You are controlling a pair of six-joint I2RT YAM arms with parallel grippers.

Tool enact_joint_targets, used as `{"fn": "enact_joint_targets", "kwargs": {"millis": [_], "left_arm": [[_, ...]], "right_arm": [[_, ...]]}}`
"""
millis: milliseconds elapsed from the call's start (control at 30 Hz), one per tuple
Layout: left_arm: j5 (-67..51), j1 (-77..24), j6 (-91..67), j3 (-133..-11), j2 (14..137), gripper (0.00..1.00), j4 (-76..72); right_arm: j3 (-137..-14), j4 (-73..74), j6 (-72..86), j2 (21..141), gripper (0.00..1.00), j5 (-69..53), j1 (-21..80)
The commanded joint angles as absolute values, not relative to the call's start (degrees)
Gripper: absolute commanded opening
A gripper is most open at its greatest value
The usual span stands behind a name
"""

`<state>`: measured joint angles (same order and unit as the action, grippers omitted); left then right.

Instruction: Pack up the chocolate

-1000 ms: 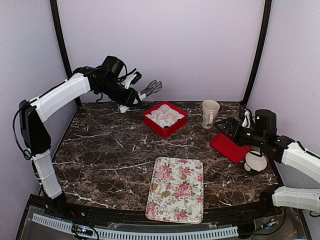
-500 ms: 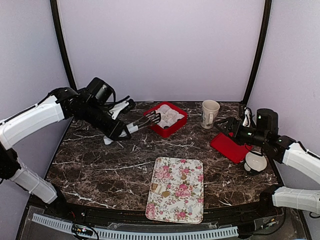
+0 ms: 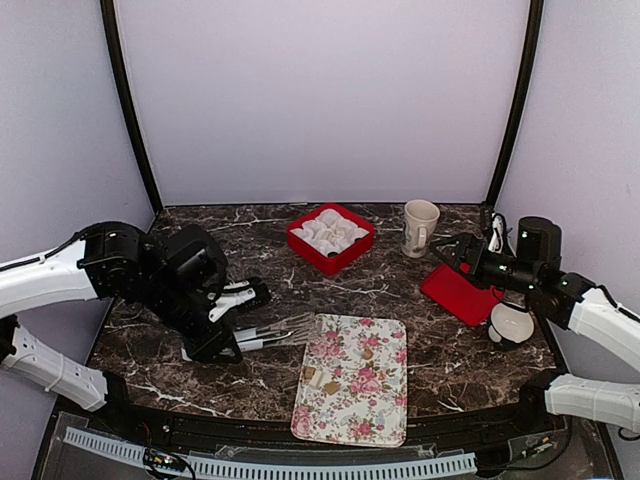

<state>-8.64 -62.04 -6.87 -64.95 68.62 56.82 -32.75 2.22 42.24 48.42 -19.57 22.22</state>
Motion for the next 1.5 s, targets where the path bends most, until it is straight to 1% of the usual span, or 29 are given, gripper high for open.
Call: {"fn": "enact_joint_targets", "kwargs": {"millis": [0, 200, 333, 533, 1133, 1467], "left_arm": [[-5.3, -68.21, -13.66, -63.57, 69.26, 0.34, 58.59], [-4.43, -75.82, -19.81, -61.4, 72.51, 0.34, 57.17], [-3.44, -77.87, -21.72, -61.14, 75.04, 0.34, 57.54], [-3.17, -78.18, -23.46, -60.57, 76.65, 0.34, 55.81], [-1.32, -78.31, -19.5, -64.6, 86.26, 0.35, 57.02], [-0.2, -77.56, -20.12, -65.56, 87.99, 0.36, 57.43]], "right_arm": [[-32.17, 1.56, 41.66, 46.56, 1.0, -19.58, 21.99], [-32.1, 2.68, 41.7, 45.4, 1.0, -19.18, 21.98], [-31.68, 2.85, 42.04, 44.67, 1.0, -18.99, 21.99], [-30.56, 2.64, 42.79, 43.62, 1.0, -19.07, 21.97], [-30.35, 4.11, 42.82, 41.88, 1.0, -17.98, 21.98], [-30.26, 4.58, 42.78, 41.56, 1.0, -17.58, 21.98]]}}
